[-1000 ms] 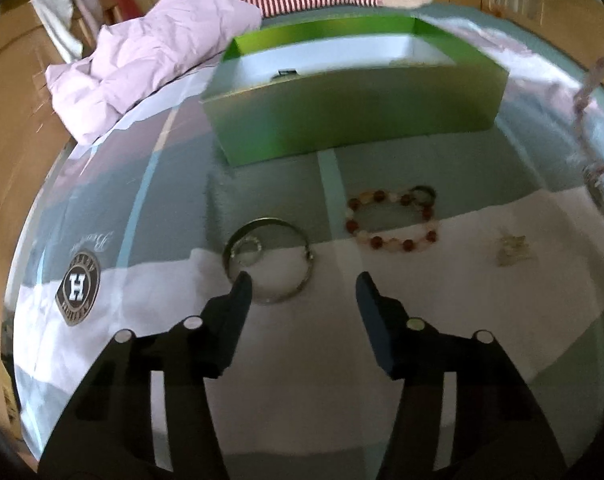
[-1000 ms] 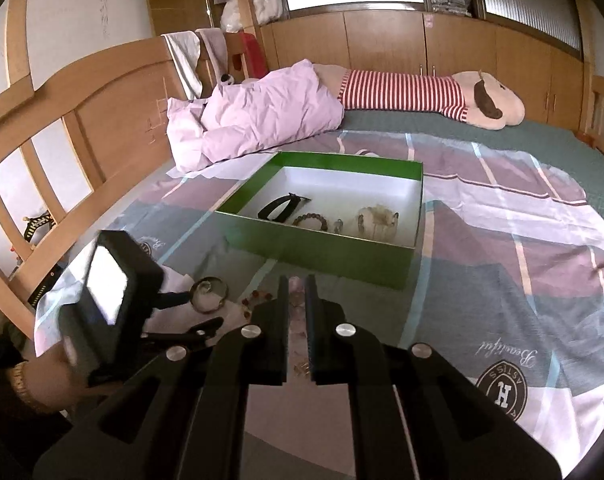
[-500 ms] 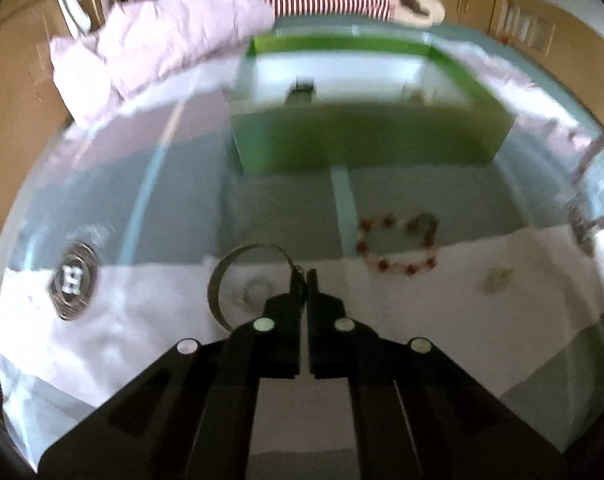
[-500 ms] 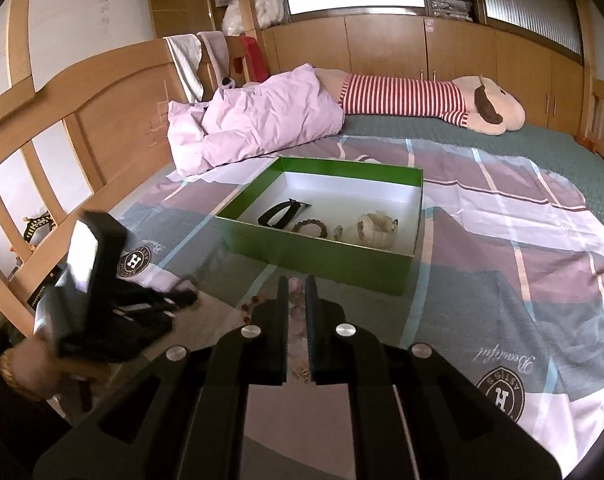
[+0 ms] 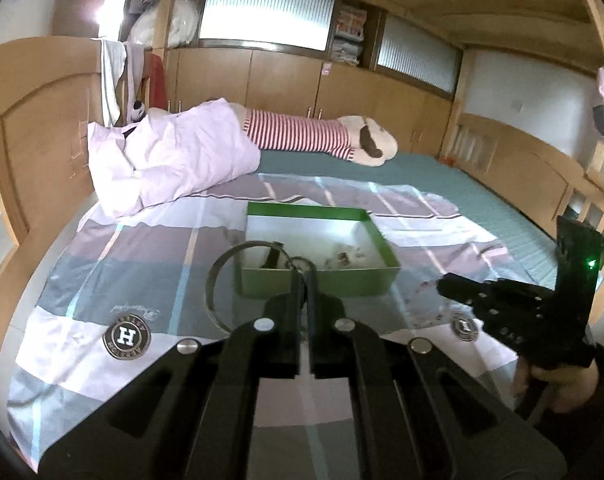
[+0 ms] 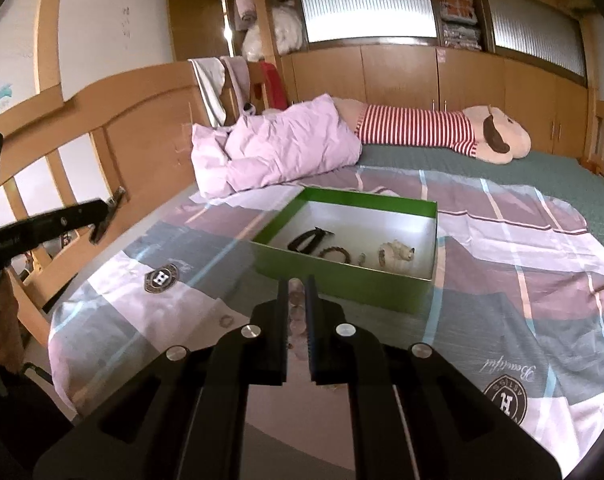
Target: Organize jewelry
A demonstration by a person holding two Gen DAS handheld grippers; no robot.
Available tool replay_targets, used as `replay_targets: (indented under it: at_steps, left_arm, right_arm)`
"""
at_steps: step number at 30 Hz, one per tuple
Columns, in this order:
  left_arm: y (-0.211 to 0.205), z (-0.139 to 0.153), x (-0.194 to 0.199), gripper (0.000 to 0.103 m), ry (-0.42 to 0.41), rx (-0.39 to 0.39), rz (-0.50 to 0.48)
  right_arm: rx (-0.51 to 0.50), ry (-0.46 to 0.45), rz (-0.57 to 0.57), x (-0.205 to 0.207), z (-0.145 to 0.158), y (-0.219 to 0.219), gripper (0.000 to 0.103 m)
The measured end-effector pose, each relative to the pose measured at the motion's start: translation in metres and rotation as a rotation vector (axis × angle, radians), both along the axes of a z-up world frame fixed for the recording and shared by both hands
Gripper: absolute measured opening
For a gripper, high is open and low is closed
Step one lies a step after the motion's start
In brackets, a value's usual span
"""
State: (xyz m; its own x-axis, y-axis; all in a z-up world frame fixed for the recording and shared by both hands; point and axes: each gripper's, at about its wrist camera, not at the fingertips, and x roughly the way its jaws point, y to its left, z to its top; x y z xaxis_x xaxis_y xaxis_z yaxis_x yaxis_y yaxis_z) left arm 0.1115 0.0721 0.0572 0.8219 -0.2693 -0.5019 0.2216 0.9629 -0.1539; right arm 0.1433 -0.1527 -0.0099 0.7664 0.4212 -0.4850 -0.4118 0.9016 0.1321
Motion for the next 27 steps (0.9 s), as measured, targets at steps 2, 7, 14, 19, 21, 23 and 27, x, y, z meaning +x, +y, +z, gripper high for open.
replay_targets:
  at_steps: [2, 7, 14, 19, 21, 23, 27]
  left_arm:
    - [-0.01, -0.003, -0.008, 0.003, 0.005, 0.01, -0.009]
    - [-0.027, -0.019, -0.027, 0.003, 0.032, 0.001, -0.037]
    - [-0.046, -0.038, -0.034, 0.003, 0.055, 0.009, -0.052]
    - [-0.046, -0.041, -0.034, 0.004, 0.05, 0.013, -0.058]
    - [-0.045, -0.042, -0.034, 0.004, 0.05, 0.016, -0.056]
    - [-0.045, -0.043, -0.033, 0.004, 0.055, 0.014, -0.054]
    - [-0.044, -0.043, -0.032, 0.004, 0.056, 0.012, -0.052]
  right_arm:
    - [-0.001, -0.017, -0.025, -0.012, 0.003, 0.002, 0.008]
    - [-0.004, -0.063, -0.062, -0.04, 0.007, 0.001, 0.008]
    - [-0.016, -0.057, -0.074, -0.049, 0.001, 0.002, 0.008]
    - [-0.008, -0.051, -0.073, -0.049, -0.001, 0.002, 0.008]
    - [-0.007, -0.047, -0.069, -0.049, -0.002, 0.0, 0.008]
    - [-0.006, -0.04, -0.065, -0.048, -0.003, 0.0, 0.008]
    - [-0.007, -0.039, -0.065, -0.047, -0.003, -0.001, 0.008]
